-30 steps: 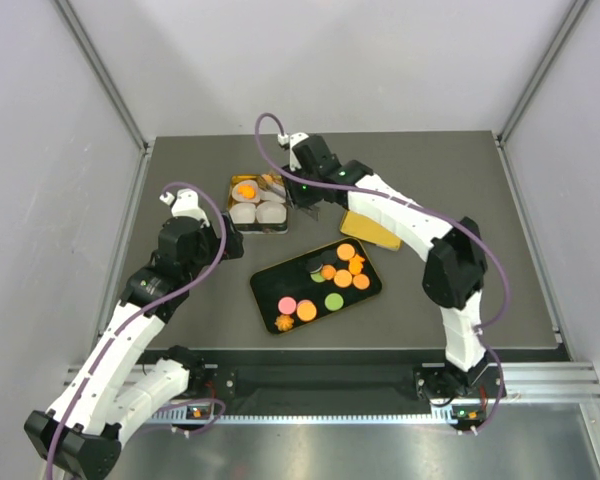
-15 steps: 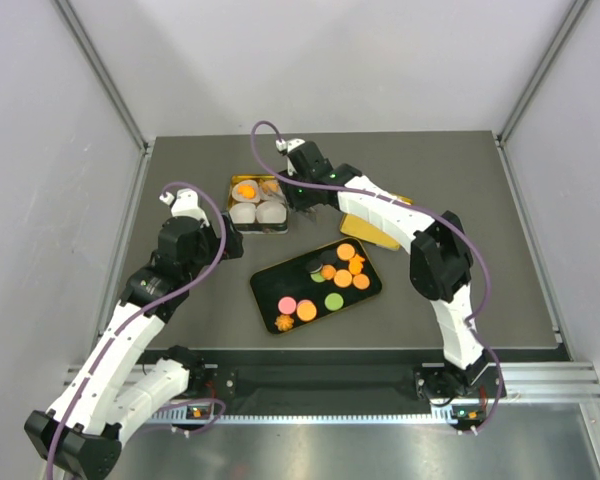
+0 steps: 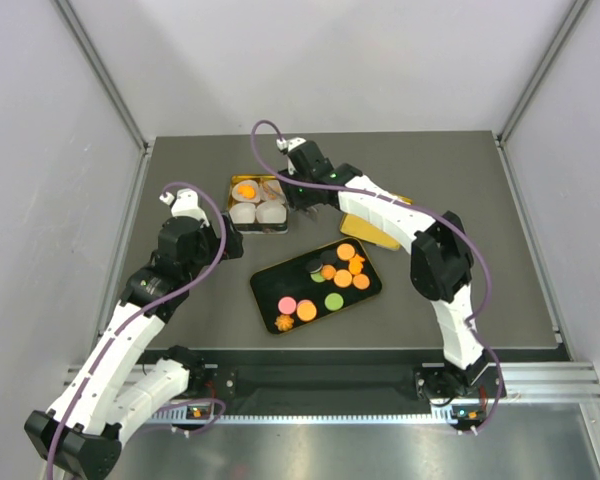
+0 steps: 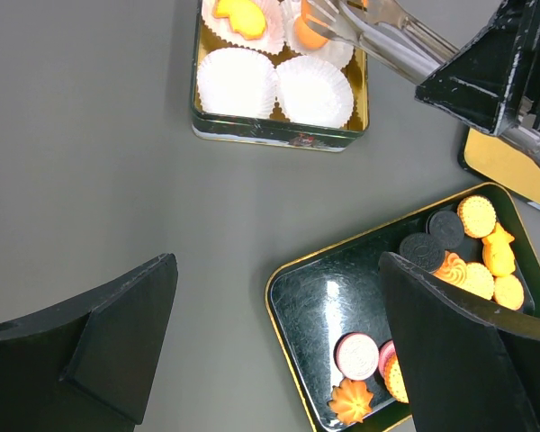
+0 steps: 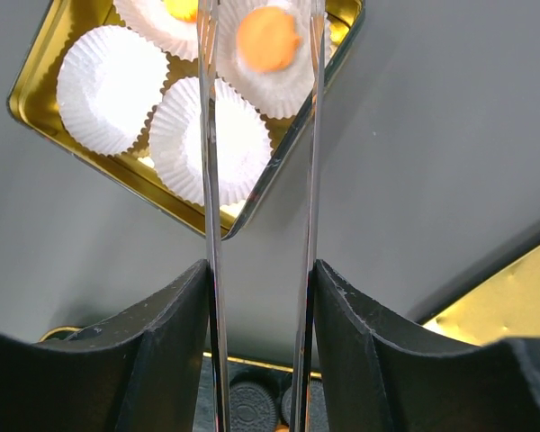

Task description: Pack the cookies

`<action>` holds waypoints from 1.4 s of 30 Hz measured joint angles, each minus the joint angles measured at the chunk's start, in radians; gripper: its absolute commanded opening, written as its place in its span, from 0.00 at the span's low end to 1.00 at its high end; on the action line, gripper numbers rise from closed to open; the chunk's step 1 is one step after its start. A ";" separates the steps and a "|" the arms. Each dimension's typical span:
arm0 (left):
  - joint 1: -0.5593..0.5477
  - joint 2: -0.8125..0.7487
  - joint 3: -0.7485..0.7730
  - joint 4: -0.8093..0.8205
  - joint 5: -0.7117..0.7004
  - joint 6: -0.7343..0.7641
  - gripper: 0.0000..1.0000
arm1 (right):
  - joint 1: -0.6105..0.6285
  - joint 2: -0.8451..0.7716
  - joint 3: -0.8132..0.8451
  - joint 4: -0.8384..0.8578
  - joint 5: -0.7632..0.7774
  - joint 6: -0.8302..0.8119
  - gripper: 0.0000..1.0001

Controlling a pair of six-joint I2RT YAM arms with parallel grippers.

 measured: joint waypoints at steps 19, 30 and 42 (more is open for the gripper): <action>0.008 0.017 -0.006 0.002 0.026 0.000 0.98 | 0.012 -0.735 -0.540 -0.070 0.046 0.002 0.47; 0.019 0.032 -0.011 0.008 0.048 -0.001 0.98 | 0.072 -0.817 -0.749 -0.192 -0.034 0.009 0.47; 0.019 0.035 -0.011 0.008 0.049 -0.001 0.98 | 0.121 -0.780 -0.761 -0.196 -0.055 0.013 0.48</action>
